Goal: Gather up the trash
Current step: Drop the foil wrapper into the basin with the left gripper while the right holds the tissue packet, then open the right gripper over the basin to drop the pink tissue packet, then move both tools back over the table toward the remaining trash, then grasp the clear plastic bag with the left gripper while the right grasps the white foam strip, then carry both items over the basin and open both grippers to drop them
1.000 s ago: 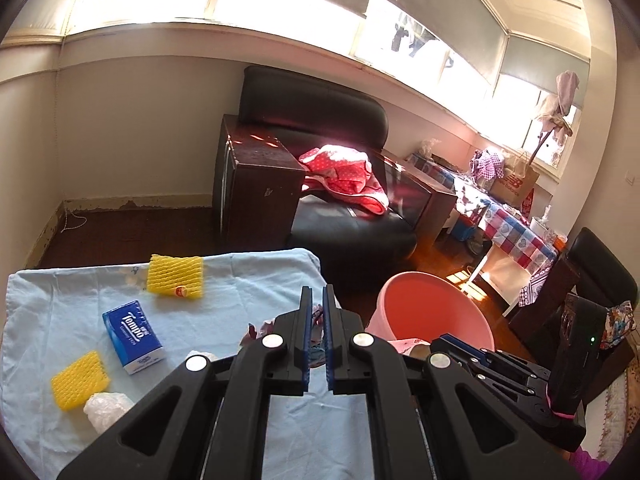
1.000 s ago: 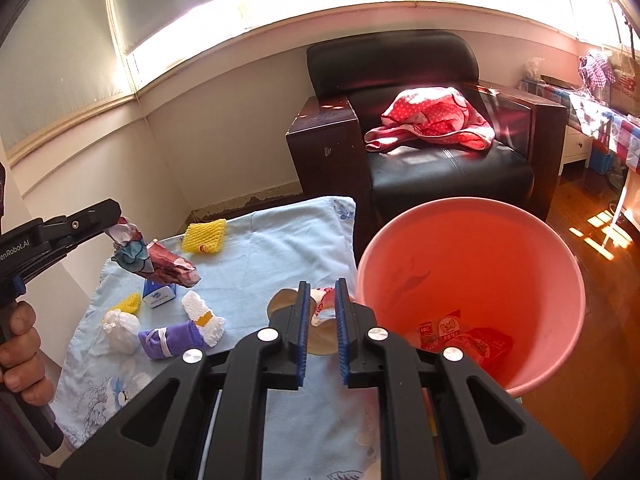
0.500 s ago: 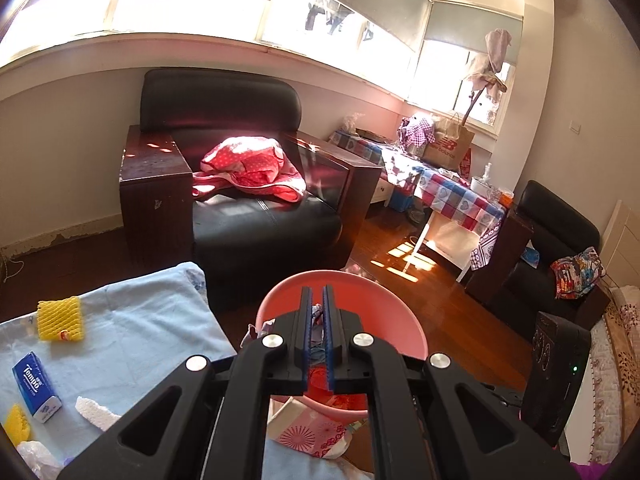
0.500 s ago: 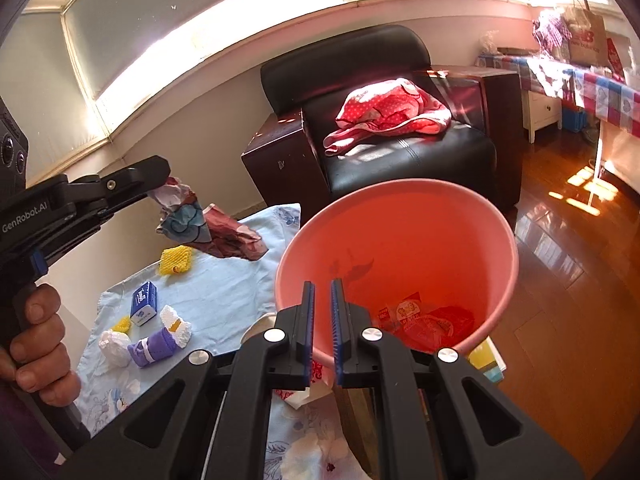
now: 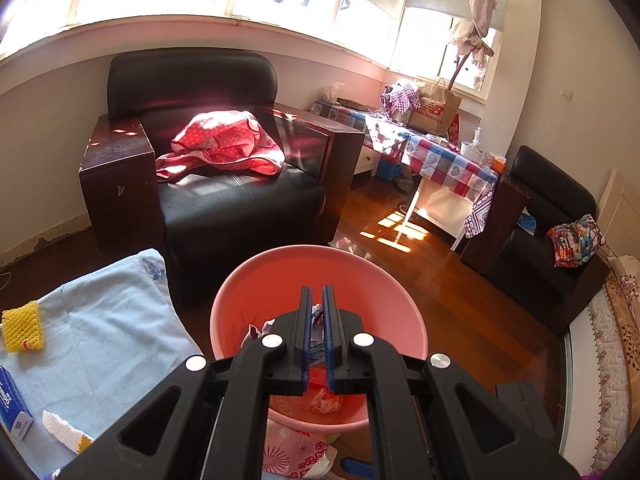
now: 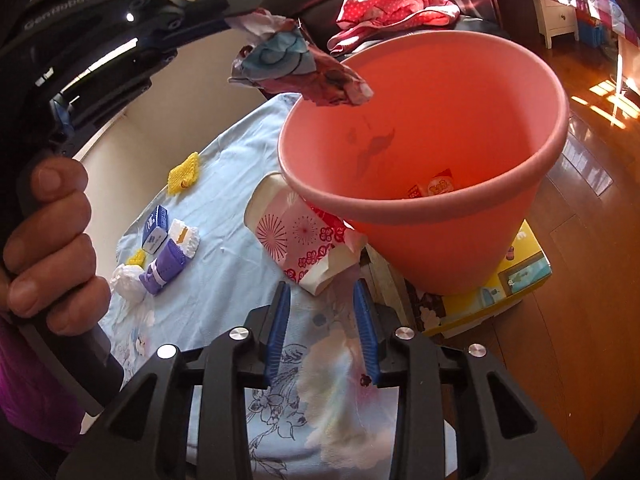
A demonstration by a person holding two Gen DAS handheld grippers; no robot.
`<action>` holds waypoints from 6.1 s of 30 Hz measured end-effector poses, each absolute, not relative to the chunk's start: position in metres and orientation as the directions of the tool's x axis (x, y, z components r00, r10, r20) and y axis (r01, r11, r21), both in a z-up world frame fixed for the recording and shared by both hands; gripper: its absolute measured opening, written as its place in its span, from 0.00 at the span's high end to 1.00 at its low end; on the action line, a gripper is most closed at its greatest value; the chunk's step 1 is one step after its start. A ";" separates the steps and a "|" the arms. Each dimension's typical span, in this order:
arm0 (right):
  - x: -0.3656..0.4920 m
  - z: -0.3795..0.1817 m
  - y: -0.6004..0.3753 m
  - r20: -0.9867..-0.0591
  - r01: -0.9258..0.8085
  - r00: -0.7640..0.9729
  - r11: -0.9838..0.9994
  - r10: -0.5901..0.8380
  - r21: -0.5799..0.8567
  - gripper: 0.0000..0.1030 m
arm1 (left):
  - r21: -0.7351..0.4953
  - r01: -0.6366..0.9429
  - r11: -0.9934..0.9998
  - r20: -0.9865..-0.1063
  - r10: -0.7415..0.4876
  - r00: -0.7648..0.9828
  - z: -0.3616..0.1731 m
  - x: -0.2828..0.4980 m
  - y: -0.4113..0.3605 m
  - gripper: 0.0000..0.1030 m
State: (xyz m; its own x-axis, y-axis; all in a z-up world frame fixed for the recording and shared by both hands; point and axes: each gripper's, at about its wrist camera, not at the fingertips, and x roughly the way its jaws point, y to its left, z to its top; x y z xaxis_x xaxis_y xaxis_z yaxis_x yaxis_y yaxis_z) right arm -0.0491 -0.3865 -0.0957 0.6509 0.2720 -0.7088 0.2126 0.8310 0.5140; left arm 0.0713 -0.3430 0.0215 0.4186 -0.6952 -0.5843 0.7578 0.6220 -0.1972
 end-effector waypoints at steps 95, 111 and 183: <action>0.000 -0.035 -0.273 -0.687 -0.056 0.693 0.966 0.220 0.253 0.66 | -0.133 0.181 0.974 -0.661 -0.223 0.716 -0.025 0.024 0.005 0.41; 0.069 -0.045 -0.244 -0.724 -0.174 0.614 0.948 0.315 0.266 0.65 | -0.154 0.066 0.986 -0.762 -0.161 0.627 -0.062 0.079 -0.003 0.76; -0.022 -0.024 -0.437 -0.621 0.242 0.784 0.918 0.007 0.315 0.69 | -0.109 0.647 0.754 -0.594 -0.572 0.566 0.012 0.030 -0.270 0.82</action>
